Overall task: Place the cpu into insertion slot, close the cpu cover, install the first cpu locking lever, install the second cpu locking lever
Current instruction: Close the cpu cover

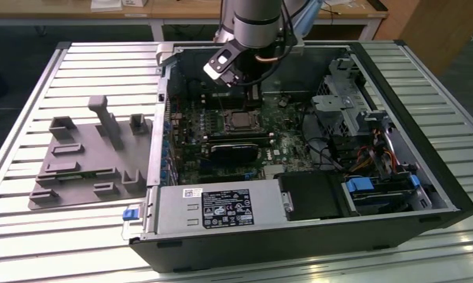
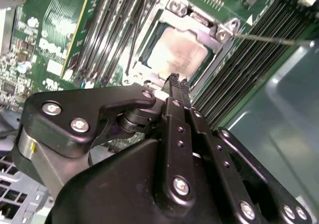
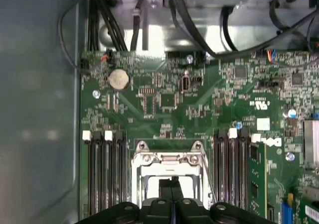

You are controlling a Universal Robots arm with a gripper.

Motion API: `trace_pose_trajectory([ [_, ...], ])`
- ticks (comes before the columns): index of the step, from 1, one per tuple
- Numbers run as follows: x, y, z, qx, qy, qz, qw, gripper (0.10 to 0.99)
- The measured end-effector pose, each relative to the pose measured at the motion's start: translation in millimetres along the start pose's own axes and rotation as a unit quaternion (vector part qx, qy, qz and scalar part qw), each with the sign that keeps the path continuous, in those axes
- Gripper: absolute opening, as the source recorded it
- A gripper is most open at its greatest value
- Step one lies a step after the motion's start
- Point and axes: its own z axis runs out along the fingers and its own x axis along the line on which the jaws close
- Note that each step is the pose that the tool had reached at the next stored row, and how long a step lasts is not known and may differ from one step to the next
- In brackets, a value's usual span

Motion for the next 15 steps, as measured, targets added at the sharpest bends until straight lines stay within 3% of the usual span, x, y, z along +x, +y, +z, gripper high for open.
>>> trace_pose_trajectory([
  [9,-0.5,-11.0,7.9,0.0,0.0,0.0,1.0,0.102],
  [15,-0.4,-11.9,8.2,0.0001,-0.0002,-0.001,1.0,0.102],
])
